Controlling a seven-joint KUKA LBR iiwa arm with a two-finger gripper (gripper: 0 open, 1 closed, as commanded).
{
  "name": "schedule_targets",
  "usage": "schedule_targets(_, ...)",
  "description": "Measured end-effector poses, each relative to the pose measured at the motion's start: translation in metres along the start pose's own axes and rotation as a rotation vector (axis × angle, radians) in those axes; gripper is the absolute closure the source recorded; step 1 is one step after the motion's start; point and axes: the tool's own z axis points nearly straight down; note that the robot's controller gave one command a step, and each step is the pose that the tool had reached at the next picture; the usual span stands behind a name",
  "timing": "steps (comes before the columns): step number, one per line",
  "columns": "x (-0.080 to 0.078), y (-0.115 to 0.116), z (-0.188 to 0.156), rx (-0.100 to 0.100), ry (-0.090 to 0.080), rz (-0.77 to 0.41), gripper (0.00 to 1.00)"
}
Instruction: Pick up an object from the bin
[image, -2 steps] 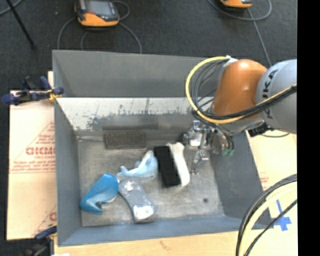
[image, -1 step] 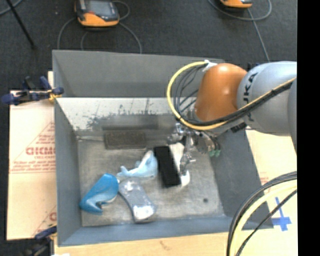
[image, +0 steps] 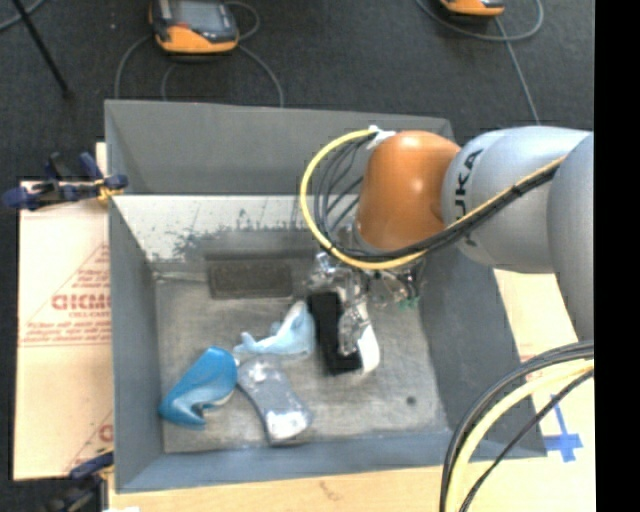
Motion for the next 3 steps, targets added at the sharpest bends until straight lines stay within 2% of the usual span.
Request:
schedule_targets(1, -0.005, 0.019, -0.01, 0.002, 0.001, -0.083, 0.0)
schedule_targets(2, -0.016, 0.045, 0.028, 0.002, -0.002, -0.304, 0.0)
schedule_targets(3, -0.034, 0.04, 0.035, 0.001, -0.009, -0.233, 1.0)
